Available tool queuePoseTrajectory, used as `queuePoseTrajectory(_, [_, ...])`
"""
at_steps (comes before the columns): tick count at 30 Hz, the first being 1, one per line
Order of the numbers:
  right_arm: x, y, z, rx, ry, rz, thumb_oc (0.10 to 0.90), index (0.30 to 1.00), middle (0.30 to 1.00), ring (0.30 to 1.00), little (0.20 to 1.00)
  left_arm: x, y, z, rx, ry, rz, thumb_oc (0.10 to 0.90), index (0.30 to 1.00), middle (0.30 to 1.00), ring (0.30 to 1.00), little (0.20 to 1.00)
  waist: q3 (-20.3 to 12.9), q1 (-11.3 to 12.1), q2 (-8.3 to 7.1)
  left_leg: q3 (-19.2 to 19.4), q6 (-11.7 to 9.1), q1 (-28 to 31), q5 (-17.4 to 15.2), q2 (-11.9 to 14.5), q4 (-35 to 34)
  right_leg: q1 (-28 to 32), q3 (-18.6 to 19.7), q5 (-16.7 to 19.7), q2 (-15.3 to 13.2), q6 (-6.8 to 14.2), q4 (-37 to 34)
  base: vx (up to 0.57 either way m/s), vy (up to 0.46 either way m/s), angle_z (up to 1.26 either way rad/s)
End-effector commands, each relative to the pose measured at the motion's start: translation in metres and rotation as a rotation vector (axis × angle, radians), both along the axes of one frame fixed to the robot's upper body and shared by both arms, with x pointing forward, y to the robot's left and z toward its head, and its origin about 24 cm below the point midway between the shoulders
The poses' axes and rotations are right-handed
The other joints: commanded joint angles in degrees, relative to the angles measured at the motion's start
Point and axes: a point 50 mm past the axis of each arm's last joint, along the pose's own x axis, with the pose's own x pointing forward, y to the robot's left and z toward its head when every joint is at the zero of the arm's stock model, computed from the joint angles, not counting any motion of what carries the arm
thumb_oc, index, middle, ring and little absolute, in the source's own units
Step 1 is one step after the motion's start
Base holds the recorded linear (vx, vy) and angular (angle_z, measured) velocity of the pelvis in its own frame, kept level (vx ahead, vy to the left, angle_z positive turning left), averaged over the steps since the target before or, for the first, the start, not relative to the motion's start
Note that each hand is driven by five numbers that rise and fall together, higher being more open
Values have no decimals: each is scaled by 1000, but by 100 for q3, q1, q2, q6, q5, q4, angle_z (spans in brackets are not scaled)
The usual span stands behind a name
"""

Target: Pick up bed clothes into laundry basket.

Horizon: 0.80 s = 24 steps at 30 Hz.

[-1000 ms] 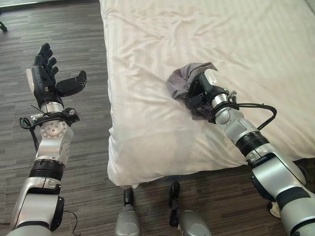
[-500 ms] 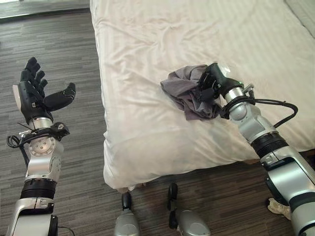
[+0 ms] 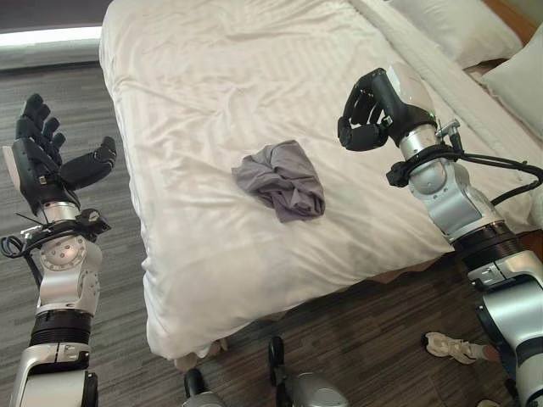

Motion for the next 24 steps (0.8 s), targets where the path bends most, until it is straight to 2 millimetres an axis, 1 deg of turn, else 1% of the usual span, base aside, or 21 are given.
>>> queuePoseTrajectory(1, [-2, -13, 13, 36, -67, -30, 800, 900, 900, 900, 900, -12, 3, 40, 144, -142, -26, 800, 900, 900, 900, 900, -763, 153, 83, 195, -52, 192, -118, 134, 29, 673, -290, -978, -501, 498, 23, 0, 0, 0])
queuePoseTrajectory(3, [-2, -14, 11, 35, -59, -33, 800, 900, 900, 900, 900, -13, 3, 40, 147, -139, -28, 800, 900, 900, 900, 900, -745, 155, 80, 178, -54, 183, -114, 134, 22, 676, -316, -985, -504, 501, 23, 17, -7, 9])
queuePoseTrajectory(4, [-2, -18, 6, 29, -41, -52, 800, 900, 900, 900, 900, -11, 2, 39, 147, -133, -31, 800, 900, 900, 900, 900, -677, 167, 70, 153, -65, 141, -105, 134, 9, 647, -365, -987, -501, 509, 23, -24, -25, 13])
queuePoseTrajectory(6, [1, -25, 3, 20, -29, -89, 800, 900, 900, 900, 900, -6, -2, 39, 149, -131, -36, 800, 900, 900, 900, 900, -519, 201, 78, 123, -87, 1, -70, 142, 9, 541, -432, -972, -513, 524, 23, -42, -28, 17])
queuePoseTrajectory(8, [1, -26, 3, 18, -30, -96, 800, 900, 900, 900, 900, -6, -2, 39, 147, -132, -38, 800, 900, 900, 900, 900, -490, 210, 82, 108, -89, -49, -62, 141, 9, 506, -449, -970, -511, 523, 23, -22, -16, 18])
queuePoseTrajectory(9, [1, -31, -2, 25, -21, -122, 800, 900, 900, 900, 900, -7, -3, 39, 150, -137, -40, 800, 900, 900, 900, 900, -426, 248, 100, 81, -94, -137, -47, 139, 9, 440, -492, -965, -513, 527, 23, -30, -31, 19])
queuePoseTrajectory(12, [3, -34, -7, 39, -5, -146, 800, 900, 900, 900, 900, -6, -5, 39, 153, -141, -38, 800, 900, 900, 900, 900, -289, 308, 141, 53, -103, -256, -9, 135, 9, 349, -528, -970, -511, 526, 23, -27, -27, 10])
queuePoseTrajectory(14, [3, -34, -8, 41, -2, -148, 800, 900, 900, 900, 900, -6, -6, 38, 157, -135, -34, 800, 900, 900, 900, 900, -273, 317, 155, 38, -104, -290, 3, 139, 9, 324, -542, -967, -508, 524, 23, 4, -27, 14])
queuePoseTrajectory(15, [4, -31, -10, 49, -1, -144, 800, 900, 900, 900, 900, -5, -7, 37, 162, -131, -37, 800, 900, 900, 900, 900, -194, 352, 170, 14, -109, -359, 28, 142, 9, 274, -557, -956, -506, 523, 23, -12, -39, 18])
queuePoseTrajectory(17, [4, -30, -12, 57, -1, -143, 800, 900, 900, 900, 900, -5, -9, 37, 161, -136, -40, 800, 900, 900, 900, 900, -166, 366, 180, -6, -109, -400, 46, 138, 9, 240, -572, -949, -497, 520, 23, -29, -37, 11])
queuePoseTrajectory(21, [7, -22, -3, 70, -42, -135, 800, 900, 900, 900, 900, 0, -18, 46, 165, -186, -62, 800, 900, 900, 900, 900, 36, 430, 237, -95, -128, -686, 149, 124, 9, -26, -619, -901, -468, 521, 23, -54, -46, 10])
queuePoseTrajectory(22, [8, -19, -1, 77, -49, -129, 800, 900, 900, 900, 900, 4, -23, 46, 168, -182, -74, 800, 900, 900, 900, 900, 108, 440, 249, -129, -140, -823, 202, 127, 9, -140, -633, -877, -454, 521, 23, -42, -53, 20])
queuePoseTrajectory(24, [9, -18, -1, 77, -48, -128, 800, 900, 900, 900, 900, 5, -25, 45, 169, -181, -78, 800, 900, 900, 900, 900, 122, 450, 263, -152, -141, -903, 221, 125, 9, -201, -652, -871, -444, 514, 23, -30, -36, 14])
